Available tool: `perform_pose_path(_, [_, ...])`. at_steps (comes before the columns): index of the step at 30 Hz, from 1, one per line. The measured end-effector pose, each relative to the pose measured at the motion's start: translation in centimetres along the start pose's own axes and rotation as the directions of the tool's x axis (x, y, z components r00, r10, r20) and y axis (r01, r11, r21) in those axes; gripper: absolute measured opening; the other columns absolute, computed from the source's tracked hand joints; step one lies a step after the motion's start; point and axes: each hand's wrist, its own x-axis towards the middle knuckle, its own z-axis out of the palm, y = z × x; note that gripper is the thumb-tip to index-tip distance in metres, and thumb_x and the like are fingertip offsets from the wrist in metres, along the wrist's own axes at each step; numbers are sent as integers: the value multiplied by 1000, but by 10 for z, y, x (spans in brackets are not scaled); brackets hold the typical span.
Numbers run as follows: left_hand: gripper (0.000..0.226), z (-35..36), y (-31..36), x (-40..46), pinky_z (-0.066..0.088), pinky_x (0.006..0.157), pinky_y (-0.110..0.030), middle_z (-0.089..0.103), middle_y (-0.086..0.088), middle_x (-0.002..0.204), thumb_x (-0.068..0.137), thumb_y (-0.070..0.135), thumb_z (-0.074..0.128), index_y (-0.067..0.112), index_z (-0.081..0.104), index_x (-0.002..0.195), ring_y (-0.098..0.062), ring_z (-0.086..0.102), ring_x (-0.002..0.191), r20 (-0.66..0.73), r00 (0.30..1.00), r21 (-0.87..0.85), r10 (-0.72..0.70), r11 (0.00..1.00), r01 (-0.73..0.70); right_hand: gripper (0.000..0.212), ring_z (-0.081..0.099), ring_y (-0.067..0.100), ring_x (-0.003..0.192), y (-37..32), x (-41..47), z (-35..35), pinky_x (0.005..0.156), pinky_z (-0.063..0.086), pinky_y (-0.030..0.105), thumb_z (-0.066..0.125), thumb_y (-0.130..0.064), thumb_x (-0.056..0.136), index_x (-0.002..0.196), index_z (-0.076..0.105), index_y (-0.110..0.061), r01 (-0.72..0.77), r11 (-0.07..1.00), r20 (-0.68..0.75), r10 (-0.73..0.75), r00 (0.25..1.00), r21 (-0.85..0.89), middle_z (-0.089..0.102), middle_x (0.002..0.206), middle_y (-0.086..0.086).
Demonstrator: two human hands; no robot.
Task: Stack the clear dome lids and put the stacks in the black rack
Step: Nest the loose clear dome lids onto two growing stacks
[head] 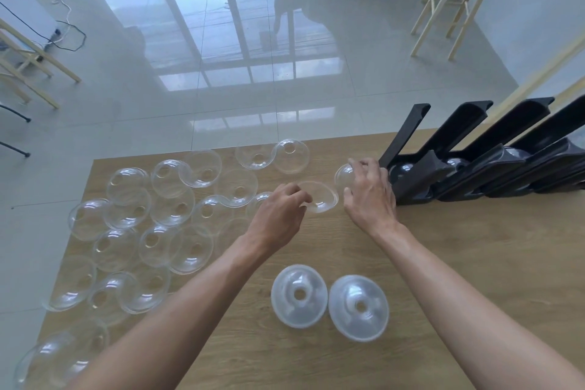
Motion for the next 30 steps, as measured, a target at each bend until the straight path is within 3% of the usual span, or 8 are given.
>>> perform_pose_path(4, [12,-11,8,-16,54,79,-36,72,-2,103,96,9,73,10,79,107,-20,67,89,-93,995,-111,-33,994,23,72,29,43,154,1,0,5,122,35,53,73,-16,92,156,40,-13,-21,998,127,29,992,-64,32,164,21])
perform_pose_path(7, [9,-22,13,-32,57,77,-31,71,7,98,96,13,76,14,79,104,-5,65,80,-155,979,-245,-129,965,89,62,46,39,140,7,-4,6,115,47,46,76,-14,91,147,47,-13,-6,1000,104,8,995,-17,41,149,20])
perform_pose_path(9, [9,-29,15,-45,57,75,-27,72,11,97,95,16,77,18,78,104,-7,68,82,-186,962,-322,-197,938,130,63,53,34,127,10,-8,5,107,52,42,82,-20,88,141,51,-13,-27,999,101,23,995,38,43,138,17])
perform_pose_path(12, [12,-37,16,-67,59,71,-27,75,12,89,96,19,77,22,76,107,-10,73,78,-186,927,-461,-326,862,210,69,52,32,131,15,-17,4,111,50,45,86,-24,85,142,48,-12,-35,997,142,24,990,74,42,142,15])
perform_pose_path(20, [24,-45,20,-129,60,64,-31,76,-9,87,101,9,68,16,70,125,-25,73,71,13,838,-824,-546,468,318,62,54,22,130,3,-53,-38,109,48,42,83,-32,88,139,49,-22,10,956,104,-42,994,293,52,140,2])
perform_pose_path(23, [23,-36,24,-154,59,65,-31,74,-11,84,103,5,63,12,71,124,-24,70,72,156,822,-860,-548,334,385,64,53,7,123,-1,-88,-74,99,46,28,83,-43,87,139,49,-32,56,912,26,-73,997,407,48,137,-9])
perform_pose_path(26, [21,-22,29,-173,58,63,-31,72,-11,84,104,3,60,10,71,122,-23,68,72,243,801,-848,-547,280,449,64,51,-7,124,-2,-142,-100,88,43,15,84,-51,85,138,49,-43,67,881,12,-83,997,468,44,136,-20])
perform_pose_path(30, [17,-7,31,-183,61,62,-34,74,-15,82,105,5,60,9,72,116,-26,71,69,247,777,-809,-578,318,494,63,50,-8,128,2,-207,-93,88,43,10,84,-53,83,136,50,-52,39,883,62,-77,995,467,41,141,-24])
